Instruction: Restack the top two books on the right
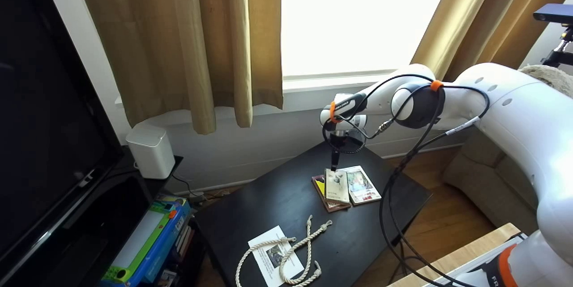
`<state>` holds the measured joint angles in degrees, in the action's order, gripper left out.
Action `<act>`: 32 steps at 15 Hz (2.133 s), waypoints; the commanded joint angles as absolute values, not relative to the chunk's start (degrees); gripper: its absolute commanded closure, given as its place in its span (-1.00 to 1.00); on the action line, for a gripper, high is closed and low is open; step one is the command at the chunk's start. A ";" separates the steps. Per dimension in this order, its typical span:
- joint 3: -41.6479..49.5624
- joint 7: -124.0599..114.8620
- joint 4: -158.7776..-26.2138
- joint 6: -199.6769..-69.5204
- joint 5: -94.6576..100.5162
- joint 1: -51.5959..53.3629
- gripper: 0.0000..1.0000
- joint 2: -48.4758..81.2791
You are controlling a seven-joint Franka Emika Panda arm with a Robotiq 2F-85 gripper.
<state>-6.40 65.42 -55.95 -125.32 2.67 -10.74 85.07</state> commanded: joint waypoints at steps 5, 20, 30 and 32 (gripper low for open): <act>-7.50 73.25 -58.86 -126.50 0.67 -11.75 -1.00 85.10; -7.54 70.77 -63.47 -135.65 -2.09 -11.49 -1.00 85.12; -6.87 68.47 -60.92 -134.50 -1.54 -11.12 0.21 86.91; -6.73 68.12 -59.68 -134.40 -1.40 -11.12 0.44 87.42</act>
<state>-7.05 69.44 -62.43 -133.67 -1.54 -11.20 84.83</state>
